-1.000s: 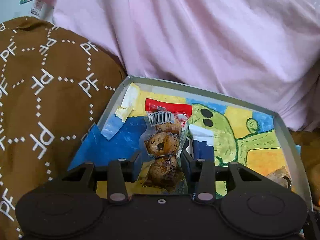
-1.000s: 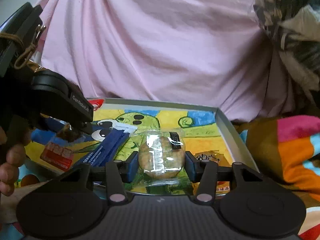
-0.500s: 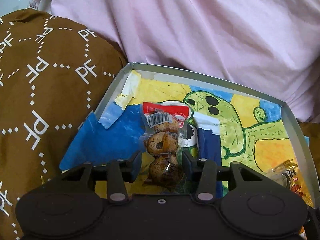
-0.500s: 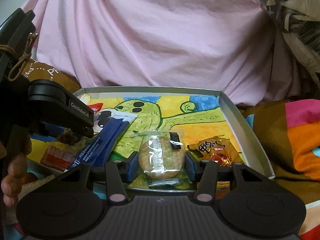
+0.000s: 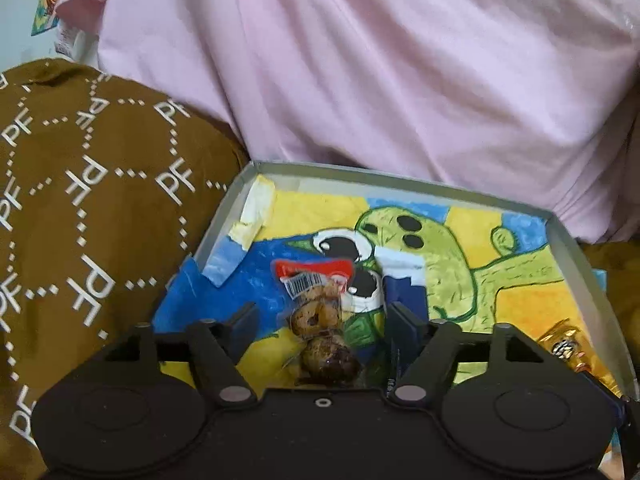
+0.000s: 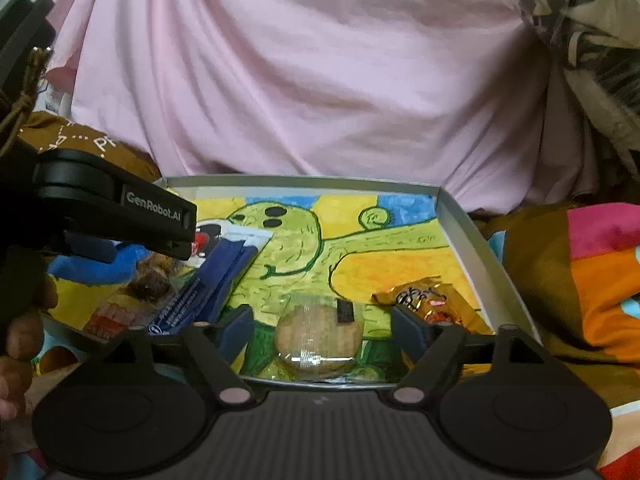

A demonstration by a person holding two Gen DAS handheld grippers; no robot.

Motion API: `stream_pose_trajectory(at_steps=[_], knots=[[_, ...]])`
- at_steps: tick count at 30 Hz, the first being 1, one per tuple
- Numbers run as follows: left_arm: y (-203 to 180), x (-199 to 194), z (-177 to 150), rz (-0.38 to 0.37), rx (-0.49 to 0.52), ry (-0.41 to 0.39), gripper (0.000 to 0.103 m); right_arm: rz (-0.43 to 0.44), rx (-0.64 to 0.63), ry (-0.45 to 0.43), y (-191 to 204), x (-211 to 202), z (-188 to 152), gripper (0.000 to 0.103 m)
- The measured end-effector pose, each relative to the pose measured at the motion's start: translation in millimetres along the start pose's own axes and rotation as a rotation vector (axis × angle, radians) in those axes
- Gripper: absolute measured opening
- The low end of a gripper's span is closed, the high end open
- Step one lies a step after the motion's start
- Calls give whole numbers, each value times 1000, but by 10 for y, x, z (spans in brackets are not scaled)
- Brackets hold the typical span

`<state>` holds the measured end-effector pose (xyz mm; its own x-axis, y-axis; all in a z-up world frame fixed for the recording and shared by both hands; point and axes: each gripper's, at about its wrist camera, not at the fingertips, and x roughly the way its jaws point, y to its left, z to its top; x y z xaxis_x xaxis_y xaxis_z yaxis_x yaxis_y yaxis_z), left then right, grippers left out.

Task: Organize snacks
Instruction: 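Open the right tool to drop the cookie packet while the left tool lowers its bag, then open the left tool over the tray and withdraw both tools toward the snack pile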

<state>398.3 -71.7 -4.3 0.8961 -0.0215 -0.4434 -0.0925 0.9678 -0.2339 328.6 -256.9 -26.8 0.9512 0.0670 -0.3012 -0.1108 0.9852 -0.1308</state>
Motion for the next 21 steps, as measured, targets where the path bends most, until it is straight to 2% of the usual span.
stream_pose_trajectory(at_steps=[2, 4, 9, 17, 21], knots=[[19, -84, 14, -8, -5, -9, 78, -6, 0, -18, 8, -57, 21, 87], [44, -193, 29, -11, -11, -29, 92, -11, 4, -39, 11, -124, 44, 94], [97, -510, 79, -11, 2, -94, 102, -29, 38, -103, -7, -363, 116, 103], [202, -992, 68, -12, 21, -129, 102, -79, 85, -210, -71, -883, 177, 103], [268, -1261, 25, -8, 5, -147, 102, -76, 99, -264, -98, -1181, 177, 103]])
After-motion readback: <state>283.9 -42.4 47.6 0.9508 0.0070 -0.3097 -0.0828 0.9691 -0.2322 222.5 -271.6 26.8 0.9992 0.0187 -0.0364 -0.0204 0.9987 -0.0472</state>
